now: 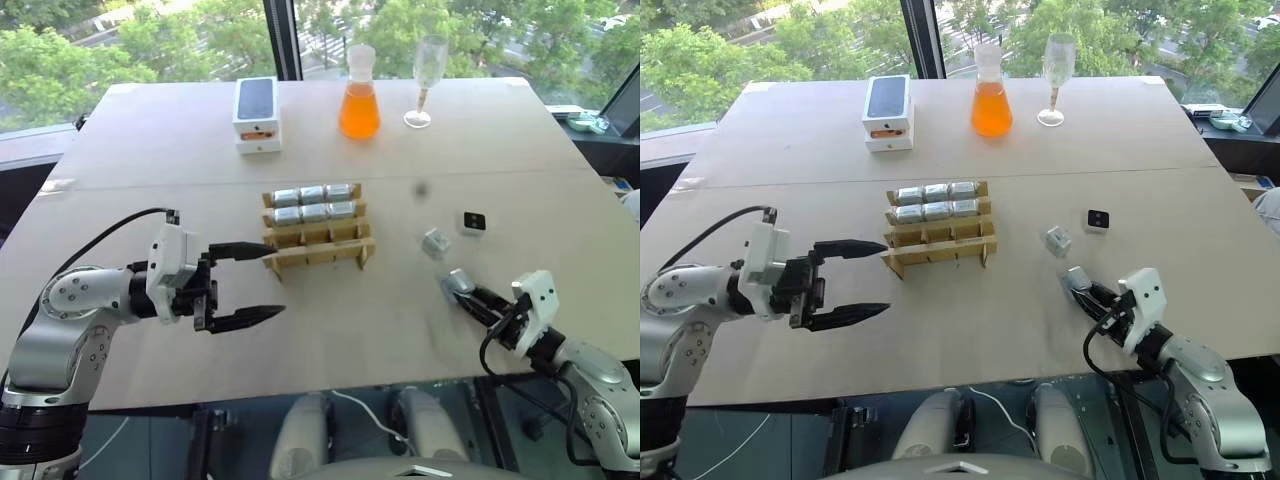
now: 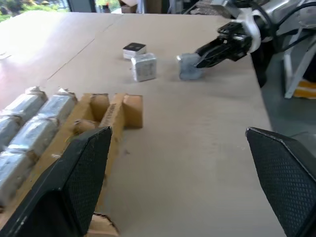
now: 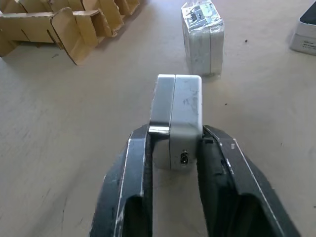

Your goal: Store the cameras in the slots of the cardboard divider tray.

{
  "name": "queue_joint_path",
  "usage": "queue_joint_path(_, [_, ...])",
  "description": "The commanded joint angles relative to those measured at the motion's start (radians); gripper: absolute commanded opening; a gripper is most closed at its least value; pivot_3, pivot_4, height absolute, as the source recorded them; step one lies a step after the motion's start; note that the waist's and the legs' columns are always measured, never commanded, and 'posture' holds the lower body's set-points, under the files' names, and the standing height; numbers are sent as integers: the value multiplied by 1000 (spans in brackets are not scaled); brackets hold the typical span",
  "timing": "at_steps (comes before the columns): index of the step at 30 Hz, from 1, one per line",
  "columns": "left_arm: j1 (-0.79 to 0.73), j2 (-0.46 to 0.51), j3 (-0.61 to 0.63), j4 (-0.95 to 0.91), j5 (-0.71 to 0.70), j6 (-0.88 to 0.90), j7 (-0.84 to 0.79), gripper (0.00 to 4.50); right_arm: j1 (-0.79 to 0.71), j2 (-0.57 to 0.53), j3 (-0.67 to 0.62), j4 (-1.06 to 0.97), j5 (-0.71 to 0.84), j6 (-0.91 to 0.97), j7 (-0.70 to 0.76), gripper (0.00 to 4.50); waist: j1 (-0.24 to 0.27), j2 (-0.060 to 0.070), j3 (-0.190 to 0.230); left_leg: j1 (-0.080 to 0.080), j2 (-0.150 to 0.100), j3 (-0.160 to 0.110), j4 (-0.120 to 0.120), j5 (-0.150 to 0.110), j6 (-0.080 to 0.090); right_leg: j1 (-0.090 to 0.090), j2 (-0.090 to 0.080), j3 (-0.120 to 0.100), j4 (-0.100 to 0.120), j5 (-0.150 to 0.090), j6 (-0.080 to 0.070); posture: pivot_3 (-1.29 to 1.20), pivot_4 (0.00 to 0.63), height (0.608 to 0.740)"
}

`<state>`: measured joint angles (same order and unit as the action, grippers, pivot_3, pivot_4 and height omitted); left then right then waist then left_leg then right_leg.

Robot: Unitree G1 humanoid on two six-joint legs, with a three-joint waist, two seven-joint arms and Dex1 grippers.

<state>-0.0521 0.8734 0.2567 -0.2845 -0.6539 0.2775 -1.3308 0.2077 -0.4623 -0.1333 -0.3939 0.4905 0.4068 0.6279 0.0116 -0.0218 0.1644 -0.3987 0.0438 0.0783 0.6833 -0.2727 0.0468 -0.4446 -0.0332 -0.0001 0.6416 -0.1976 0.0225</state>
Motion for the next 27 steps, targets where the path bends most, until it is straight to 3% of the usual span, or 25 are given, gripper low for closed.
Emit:
queue_joint_path(1, [3, 19, 23, -25, -31, 1, -30, 4500, -23, -1, -3, -7, 1, -44, 24, 712, 0, 0, 0, 0, 0, 0, 0, 0, 0, 0, 0, 0, 0, 0, 0, 0, 150, 740])
queue_joint_path(8, [11, 34, 30, -16, -22, -7, -46, 4500, -101, -48, -16, 17, -5, -76, 83, 712, 0, 0, 0, 0, 0, 1, 0, 0, 0, 0, 0, 0, 0, 0, 0, 0, 150, 740])
queue_joint_path(12, [7, 36, 44, 9, -15, -12, -37, 4500, -292, -111, 68, 28, -17, -55, 178, 712, -10, 1, 1, 0, 0, 1, 1, 0, 0, 0, 0, 1, 0, 0, 0, 0, 150, 740])
queue_joint_path(15, [3, 26, 57, 80, 4, -40, -37, 4500, -520, -100, 206, 144, -86, -64, 255, 712, -26, 0, 2, 2, 0, 2, 2, 0, 0, 0, 2, 2, 1, 0, 0, 0, 150, 740])
queue_joint_path(20, [12, 30, 93, 169, 19, -83, -51, 4500, -860, 11, 415, 422, -199, -193, 448, 712, -27, 0, 2, 0, 1, 1, 1, 0, 0, -3, 7, 2, 3, 1, -2, 0, 150, 740])
queue_joint_path(27, [97, 40, 229, 196, 28, -112, -22, 4500, -1157, 227, 536, 823, -315, -379, 571, 712, -26, 1, 2, -3, 3, 3, 0, 0, -1, -5, 3, 0, 1, 4, -4, 0, 150, 740])
